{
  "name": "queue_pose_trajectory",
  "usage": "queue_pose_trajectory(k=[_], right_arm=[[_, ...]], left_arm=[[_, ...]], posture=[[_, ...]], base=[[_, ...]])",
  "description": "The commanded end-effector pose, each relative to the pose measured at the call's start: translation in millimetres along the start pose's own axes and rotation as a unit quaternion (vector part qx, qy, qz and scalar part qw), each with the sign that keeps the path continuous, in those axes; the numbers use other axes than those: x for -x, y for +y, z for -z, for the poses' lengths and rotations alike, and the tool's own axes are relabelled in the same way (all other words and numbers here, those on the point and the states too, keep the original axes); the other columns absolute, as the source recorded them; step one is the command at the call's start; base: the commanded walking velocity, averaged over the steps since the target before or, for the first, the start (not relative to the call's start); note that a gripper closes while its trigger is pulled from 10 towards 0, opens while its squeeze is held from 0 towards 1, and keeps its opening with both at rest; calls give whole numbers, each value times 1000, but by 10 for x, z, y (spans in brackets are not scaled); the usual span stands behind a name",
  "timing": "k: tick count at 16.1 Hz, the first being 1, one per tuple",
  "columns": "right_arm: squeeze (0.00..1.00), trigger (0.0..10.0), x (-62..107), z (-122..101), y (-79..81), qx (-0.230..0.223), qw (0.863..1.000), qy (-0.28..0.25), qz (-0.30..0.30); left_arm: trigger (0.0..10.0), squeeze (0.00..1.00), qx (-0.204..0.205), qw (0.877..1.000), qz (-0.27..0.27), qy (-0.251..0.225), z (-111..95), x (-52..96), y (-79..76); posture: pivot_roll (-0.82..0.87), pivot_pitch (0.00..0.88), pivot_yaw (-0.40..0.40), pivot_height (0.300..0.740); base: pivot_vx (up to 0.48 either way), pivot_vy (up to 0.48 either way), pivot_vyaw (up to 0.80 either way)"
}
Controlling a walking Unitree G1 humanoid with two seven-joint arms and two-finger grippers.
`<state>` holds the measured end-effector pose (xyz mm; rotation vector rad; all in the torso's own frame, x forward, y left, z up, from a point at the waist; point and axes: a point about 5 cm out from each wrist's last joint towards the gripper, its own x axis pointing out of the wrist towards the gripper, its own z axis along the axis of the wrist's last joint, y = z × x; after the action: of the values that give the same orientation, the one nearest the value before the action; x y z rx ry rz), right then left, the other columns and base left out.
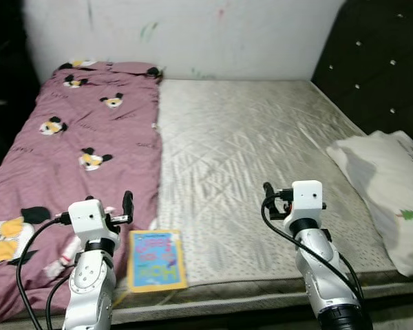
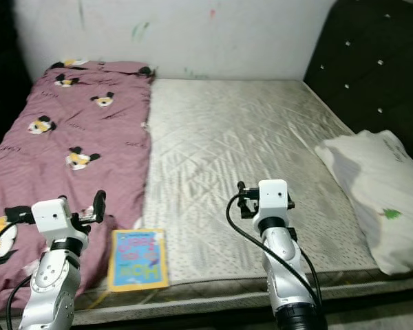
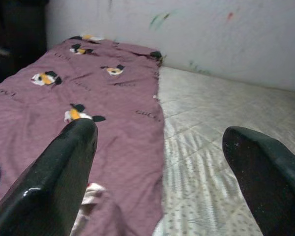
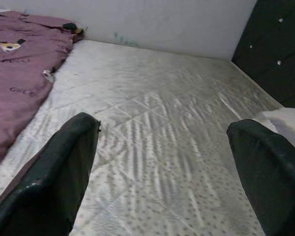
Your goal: Clean up the room
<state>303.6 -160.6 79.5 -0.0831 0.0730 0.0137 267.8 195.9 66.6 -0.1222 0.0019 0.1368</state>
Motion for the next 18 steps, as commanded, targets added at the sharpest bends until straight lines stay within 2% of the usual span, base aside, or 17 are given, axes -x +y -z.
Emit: queue_pose_trajectory(k=[1, 8, 15, 18], right_arm=[[0, 10000, -13, -7, 41, 1, 1000, 4, -11], [0, 10000, -19, 6, 63, 4, 1000, 7, -21], [0, 10000, -47, 6, 108, 18, 999, 10, -50], [0, 10000, -120, -29, 162, 40, 995, 9, -93]], left_arm=[[10000, 0, -6, 1000, 3, 3, -8, -12, 10], [10000, 0, -7, 1000, 3, 6, 8, -12, 9], [10000, 0, -9, 1000, 9, 2, -7, -25, -43], [10000, 0, 16, 999, -36, -20, -47, 34, -66]], posture=[[-3, 11, -58, 740], [1, 4, -58, 740], [1, 9, -72, 740], [36, 16, -169, 740]], base=[[0, 480, 0], [0, 457, 0], [0, 0, 0], [0, 0, 0]])
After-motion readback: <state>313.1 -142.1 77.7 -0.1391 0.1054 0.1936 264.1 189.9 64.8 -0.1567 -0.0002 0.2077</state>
